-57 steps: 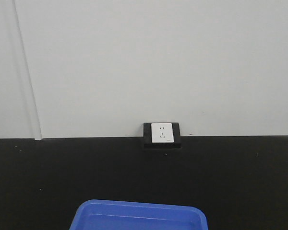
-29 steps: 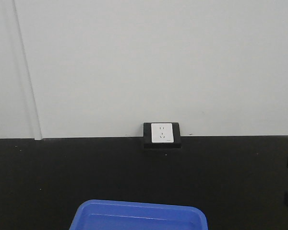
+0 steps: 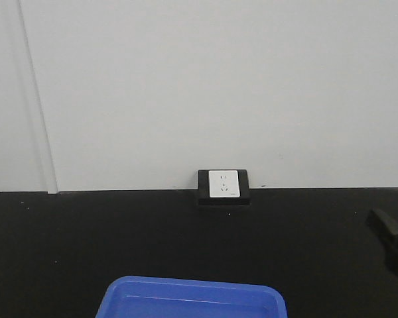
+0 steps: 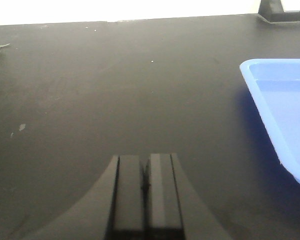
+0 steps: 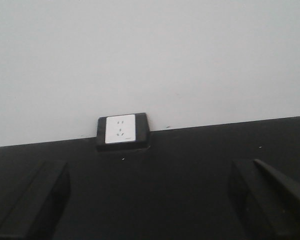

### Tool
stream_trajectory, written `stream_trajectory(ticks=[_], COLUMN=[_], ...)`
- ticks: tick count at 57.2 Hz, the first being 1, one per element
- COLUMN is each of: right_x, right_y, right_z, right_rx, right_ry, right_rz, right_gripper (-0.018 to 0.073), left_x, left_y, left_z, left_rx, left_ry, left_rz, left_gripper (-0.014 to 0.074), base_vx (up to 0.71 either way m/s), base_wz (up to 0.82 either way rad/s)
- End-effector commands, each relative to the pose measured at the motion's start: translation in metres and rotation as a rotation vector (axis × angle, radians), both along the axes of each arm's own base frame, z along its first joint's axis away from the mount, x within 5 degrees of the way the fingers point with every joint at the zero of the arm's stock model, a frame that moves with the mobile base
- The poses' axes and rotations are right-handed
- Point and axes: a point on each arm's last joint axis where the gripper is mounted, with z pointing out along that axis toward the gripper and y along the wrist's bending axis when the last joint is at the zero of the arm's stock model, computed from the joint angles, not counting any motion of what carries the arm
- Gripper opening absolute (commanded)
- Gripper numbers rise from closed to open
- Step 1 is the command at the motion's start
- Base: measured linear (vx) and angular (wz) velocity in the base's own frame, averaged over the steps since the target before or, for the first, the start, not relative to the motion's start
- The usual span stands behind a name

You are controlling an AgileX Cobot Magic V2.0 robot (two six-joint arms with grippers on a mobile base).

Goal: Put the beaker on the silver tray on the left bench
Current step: 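Lower the right gripper around the glass beaker in the blue tray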

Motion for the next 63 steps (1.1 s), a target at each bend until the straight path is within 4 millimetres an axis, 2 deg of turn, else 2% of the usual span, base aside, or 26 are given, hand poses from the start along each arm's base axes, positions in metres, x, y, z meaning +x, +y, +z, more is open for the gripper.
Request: stream_trajectory(ticks=[1, 7, 13, 19, 28, 48, 63], right_x=[0.006, 0.004, -0.004, -0.01, -0.001, 0.034, 0.06], right_y=[0.018, 0.047, 0.074, 0.089, 0.117, 0.148, 0.174], right_z=[0.002, -0.031, -0.066, -0.098, -0.136, -0.173, -0.182], right_rx=[-0.026, -0.068, -0.032, -0.037, -0.125, -0.081, -0.037], right_ry=[-0.097, -0.104, -0.154, -0.131, -0.018, 0.074, 0.073], right_rz=[0.093, 0.255, 0.404, 0.489, 0.627, 0.704, 0.776], right_gripper=[0.0637, 0.058, 0.0538, 0.0527, 0.0529, 0.0532, 0.0532], left_x=[0.001, 0.001, 0.001, 0.001, 0.001, 0.001, 0.001], left_y=[-0.001, -0.001, -0.001, -0.001, -0.001, -0.001, -0.001], left_z=[-0.002, -0.002, -0.002, -0.002, -0.002, -0.002, -0.002], left_rx=[-0.004, -0.004, -0.004, -0.004, -0.004, -0.004, -0.004], left_ry=[-0.066, -0.066, -0.066, -0.066, -0.066, -0.066, -0.066], left_rz=[-0.008, -0.008, -0.008, -0.008, -0.008, -0.008, -0.008], left_gripper=[0.0001, 0.0001, 0.0001, 0.0001, 0.0001, 0.0001, 0.0001], base_vx=[0.0, 0.0, 0.0, 0.0, 0.0, 0.0, 0.0], base_wz=[0.0, 0.0, 0.0, 0.0, 0.0, 0.0, 0.0])
